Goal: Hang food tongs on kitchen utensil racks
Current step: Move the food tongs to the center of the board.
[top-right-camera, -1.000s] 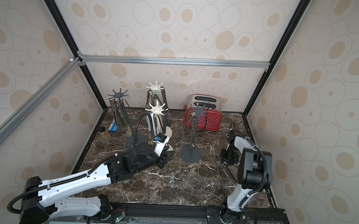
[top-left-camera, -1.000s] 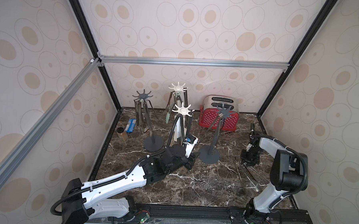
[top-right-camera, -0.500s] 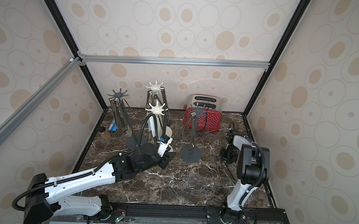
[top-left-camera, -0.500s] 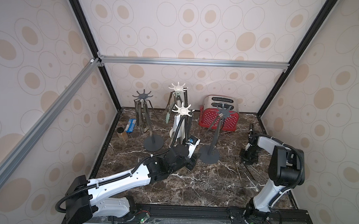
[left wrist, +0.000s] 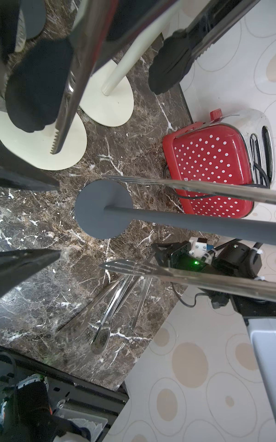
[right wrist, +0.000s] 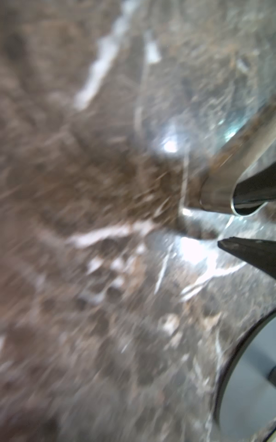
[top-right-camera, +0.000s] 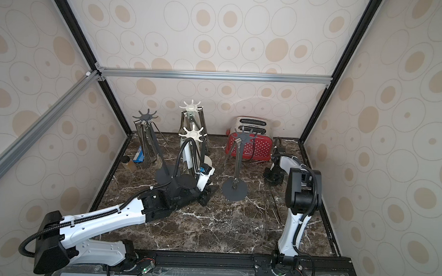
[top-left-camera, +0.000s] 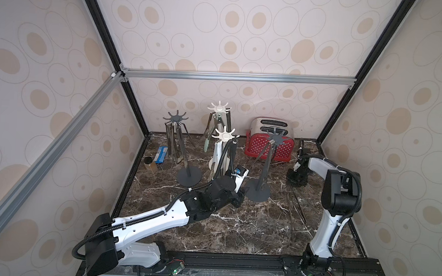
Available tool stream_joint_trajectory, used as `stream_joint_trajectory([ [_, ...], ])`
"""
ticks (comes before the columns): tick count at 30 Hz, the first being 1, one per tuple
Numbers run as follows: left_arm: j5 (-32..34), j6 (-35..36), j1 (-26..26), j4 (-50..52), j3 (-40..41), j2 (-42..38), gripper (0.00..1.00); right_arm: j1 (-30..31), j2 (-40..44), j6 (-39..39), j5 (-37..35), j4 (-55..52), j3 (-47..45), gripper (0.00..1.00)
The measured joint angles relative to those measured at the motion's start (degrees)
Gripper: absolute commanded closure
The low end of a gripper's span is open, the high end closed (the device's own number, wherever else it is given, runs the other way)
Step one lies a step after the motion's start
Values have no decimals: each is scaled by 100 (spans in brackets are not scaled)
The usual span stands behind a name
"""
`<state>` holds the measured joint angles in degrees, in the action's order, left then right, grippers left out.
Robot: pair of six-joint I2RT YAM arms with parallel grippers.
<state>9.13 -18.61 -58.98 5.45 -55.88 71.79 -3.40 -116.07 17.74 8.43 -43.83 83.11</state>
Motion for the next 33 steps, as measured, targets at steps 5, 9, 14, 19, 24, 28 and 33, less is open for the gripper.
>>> stream_joint_trajectory([
  [5, 20, 20, 0, 24, -44, -2, 60, 4, 22, 0, 15, 7, 273, 72],
  [9, -9, 22, 0, 24, -66, -2, 61, 2, 474, -81, -81, -129, 57, 71],
  [14, -136, -7, 0, 33, -66, -39, 62, -33, 1403, -400, -505, -437, -380, 71],
  [19, -203, -81, 0, 50, -66, -162, 62, -170, 1419, -798, -874, -525, -581, 69],
  [24, -210, -153, 0, 101, -66, -199, 62, -212, 1067, -1117, -1088, -490, -621, 66],
  [28, -205, -177, 0, 133, -66, -199, 62, -212, 855, -1296, -1202, -426, -621, 66],
  [33, -199, -181, 0, 197, -66, -199, 63, -212, 597, -1447, -1237, -319, -621, 66],
])
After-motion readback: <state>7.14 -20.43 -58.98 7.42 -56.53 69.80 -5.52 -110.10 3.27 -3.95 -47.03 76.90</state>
